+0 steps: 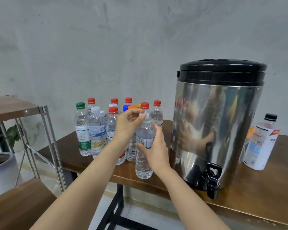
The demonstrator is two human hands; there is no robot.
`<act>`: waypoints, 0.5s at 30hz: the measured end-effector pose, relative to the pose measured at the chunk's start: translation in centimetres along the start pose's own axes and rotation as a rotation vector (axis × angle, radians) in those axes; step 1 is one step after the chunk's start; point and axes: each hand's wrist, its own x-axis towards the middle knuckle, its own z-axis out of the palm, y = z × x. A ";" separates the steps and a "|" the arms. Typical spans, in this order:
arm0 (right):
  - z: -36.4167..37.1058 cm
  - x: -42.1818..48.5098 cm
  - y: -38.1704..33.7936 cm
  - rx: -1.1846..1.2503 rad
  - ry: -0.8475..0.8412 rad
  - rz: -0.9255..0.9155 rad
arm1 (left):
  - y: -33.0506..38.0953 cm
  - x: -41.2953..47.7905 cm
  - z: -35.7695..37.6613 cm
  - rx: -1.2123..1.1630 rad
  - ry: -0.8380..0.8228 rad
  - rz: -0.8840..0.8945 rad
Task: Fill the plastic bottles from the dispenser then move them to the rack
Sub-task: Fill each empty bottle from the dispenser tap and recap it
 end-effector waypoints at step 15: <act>0.2 0.3 0.2 -0.018 -0.019 0.022 | -0.6 0.1 0.1 0.077 -0.152 -0.059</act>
